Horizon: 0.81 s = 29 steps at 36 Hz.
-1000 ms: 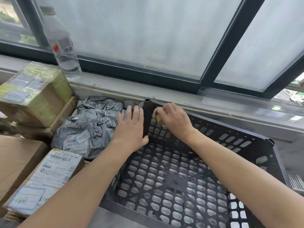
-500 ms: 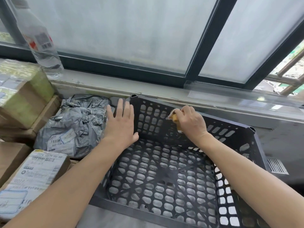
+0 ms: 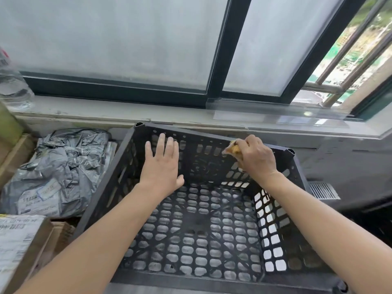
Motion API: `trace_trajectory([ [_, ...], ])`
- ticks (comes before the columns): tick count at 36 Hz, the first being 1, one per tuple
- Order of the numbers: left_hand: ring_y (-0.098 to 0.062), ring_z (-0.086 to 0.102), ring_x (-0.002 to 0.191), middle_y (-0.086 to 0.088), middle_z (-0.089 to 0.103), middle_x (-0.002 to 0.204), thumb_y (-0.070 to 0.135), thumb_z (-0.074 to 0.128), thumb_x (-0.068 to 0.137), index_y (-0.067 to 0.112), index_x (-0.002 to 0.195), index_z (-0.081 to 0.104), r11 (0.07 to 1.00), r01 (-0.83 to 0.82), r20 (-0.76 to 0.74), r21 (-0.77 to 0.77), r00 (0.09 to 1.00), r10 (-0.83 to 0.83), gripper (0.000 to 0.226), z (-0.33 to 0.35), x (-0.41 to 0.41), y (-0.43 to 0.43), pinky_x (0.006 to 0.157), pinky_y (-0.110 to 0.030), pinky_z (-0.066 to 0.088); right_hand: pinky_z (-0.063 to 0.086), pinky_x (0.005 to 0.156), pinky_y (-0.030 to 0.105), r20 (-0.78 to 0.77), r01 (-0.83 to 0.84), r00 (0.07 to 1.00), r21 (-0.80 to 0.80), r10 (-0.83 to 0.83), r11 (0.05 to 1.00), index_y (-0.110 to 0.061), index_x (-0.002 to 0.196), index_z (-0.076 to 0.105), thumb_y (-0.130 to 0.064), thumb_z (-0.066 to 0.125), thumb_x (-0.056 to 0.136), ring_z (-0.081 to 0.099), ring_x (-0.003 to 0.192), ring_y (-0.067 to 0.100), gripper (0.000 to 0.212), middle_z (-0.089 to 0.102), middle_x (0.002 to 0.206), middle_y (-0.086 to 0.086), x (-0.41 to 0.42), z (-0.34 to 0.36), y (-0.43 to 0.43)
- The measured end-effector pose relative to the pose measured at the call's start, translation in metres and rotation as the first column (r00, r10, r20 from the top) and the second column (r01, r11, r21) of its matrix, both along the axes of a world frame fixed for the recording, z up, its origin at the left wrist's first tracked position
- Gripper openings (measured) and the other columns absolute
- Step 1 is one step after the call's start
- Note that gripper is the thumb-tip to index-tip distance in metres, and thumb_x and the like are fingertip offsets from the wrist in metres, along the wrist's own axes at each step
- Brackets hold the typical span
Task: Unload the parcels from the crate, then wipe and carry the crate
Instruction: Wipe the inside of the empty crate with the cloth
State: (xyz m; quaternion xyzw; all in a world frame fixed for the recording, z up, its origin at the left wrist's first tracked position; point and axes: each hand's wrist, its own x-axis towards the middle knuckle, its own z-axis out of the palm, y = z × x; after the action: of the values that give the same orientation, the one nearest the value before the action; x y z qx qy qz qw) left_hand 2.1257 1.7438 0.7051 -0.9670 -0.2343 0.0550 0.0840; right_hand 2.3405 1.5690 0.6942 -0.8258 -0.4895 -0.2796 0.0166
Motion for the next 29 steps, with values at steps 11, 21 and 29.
trace_trajectory([
  [11, -0.037, -0.009, 0.149, -0.017, -0.003, 0.162, 0.062, 0.039, 0.093, 0.003, 0.153, -0.004, 0.994, 0.098, 0.013, -0.057, 0.995, -0.098, 0.095, -0.005, 0.033, -0.033, 0.118, -0.058, 0.009, 0.044, 0.045, 0.03, 0.075, 0.366, 0.93, -0.25, -0.359, 0.896, -0.006, 0.084, 0.065, -0.001, 0.087, 0.05, 0.055, 0.061, 0.027, 0.041, 0.054, 0.074, 0.011, 0.023, 0.004, -0.057],
  [21, -0.037, -0.007, 0.149, -0.017, 0.0, 0.162, 0.063, 0.038, 0.093, 0.003, 0.153, -0.003, 0.99, 0.124, -0.001, -0.068, 0.992, -0.125, 0.094, -0.017, 0.044, -0.038, 0.118, -0.058, 0.012, 0.038, 0.051, 0.027, 0.252, 0.549, 0.826, -0.567, -0.505, 0.614, -0.014, 0.087, 0.073, -0.011, 0.068, 0.074, 0.06, 0.076, 0.019, 0.014, 0.062, 0.086, 0.003, 0.01, -0.009, -0.059],
  [29, -0.036, -0.002, 0.149, -0.016, 0.004, 0.162, 0.063, 0.04, 0.092, 0.004, 0.154, 0.002, 0.989, 0.109, -0.016, -0.095, 0.994, -0.111, 0.094, -0.034, 0.045, -0.034, 0.118, -0.057, 0.014, 0.049, 0.078, 0.033, 0.229, 0.459, 0.863, -0.728, -0.451, 0.509, -0.002, 0.128, 0.056, 0.001, 0.035, 0.098, 0.049, 0.11, 0.028, 0.036, 0.048, 0.126, 0.018, 0.006, -0.065, -0.041],
])
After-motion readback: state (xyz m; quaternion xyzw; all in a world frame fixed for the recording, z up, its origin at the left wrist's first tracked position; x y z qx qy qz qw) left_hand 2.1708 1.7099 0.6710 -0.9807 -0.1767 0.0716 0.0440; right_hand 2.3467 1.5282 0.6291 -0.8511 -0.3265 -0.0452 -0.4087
